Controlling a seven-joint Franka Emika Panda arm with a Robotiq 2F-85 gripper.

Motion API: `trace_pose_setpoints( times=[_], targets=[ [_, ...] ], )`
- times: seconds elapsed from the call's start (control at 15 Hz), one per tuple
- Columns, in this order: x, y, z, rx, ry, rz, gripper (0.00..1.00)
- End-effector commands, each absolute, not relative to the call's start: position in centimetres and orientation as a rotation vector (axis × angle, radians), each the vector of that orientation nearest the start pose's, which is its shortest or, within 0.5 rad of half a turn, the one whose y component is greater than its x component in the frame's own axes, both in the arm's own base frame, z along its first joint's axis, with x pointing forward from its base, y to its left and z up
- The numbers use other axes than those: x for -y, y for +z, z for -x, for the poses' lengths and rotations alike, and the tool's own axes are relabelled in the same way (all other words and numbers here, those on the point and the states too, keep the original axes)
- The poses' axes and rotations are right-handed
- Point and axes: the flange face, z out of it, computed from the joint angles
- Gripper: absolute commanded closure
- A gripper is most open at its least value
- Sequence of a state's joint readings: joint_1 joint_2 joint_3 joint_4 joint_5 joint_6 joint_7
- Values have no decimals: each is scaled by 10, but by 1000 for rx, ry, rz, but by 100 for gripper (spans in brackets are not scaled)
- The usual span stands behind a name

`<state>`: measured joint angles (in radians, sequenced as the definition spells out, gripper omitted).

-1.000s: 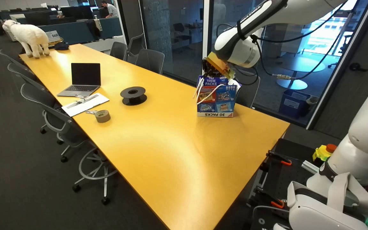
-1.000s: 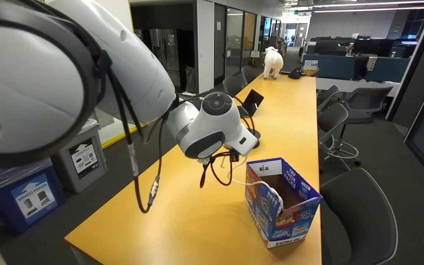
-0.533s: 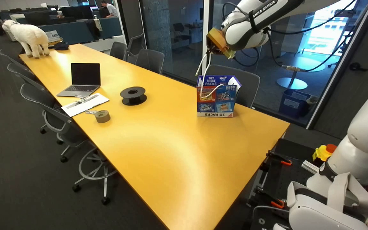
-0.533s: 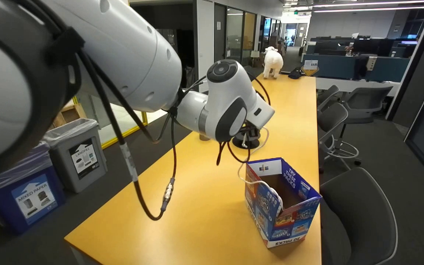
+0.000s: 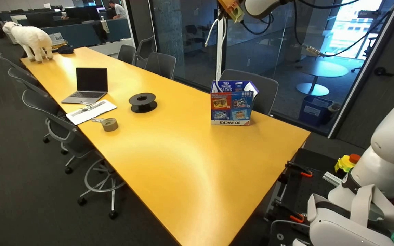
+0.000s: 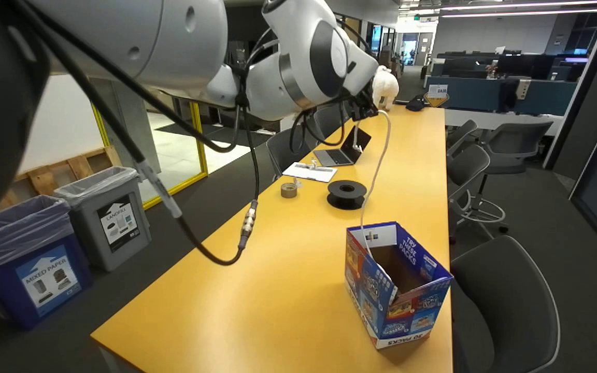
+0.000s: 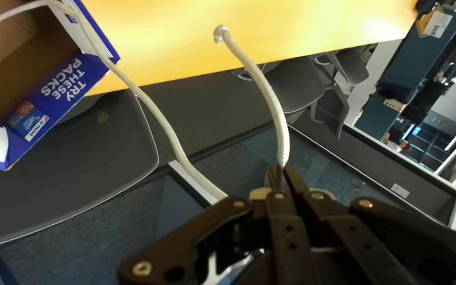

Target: Put the ropes in the carton box

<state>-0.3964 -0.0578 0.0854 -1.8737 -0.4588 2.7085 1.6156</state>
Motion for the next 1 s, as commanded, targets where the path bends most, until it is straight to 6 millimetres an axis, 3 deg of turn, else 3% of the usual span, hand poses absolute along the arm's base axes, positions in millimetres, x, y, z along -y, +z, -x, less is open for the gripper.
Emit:
trace_pose_setpoints(
  times=[0.0,0.2,0.6,0.93],
  targets=[
    [149,642,-600,-1939,-1356,1828,99],
    [152,611,-613,-2042,-1356,1952,99],
    [196,513,-622,-2253,-1150,2135,99],
    [232,463,-622,-2345,-1056,2185,99]
  ],
)
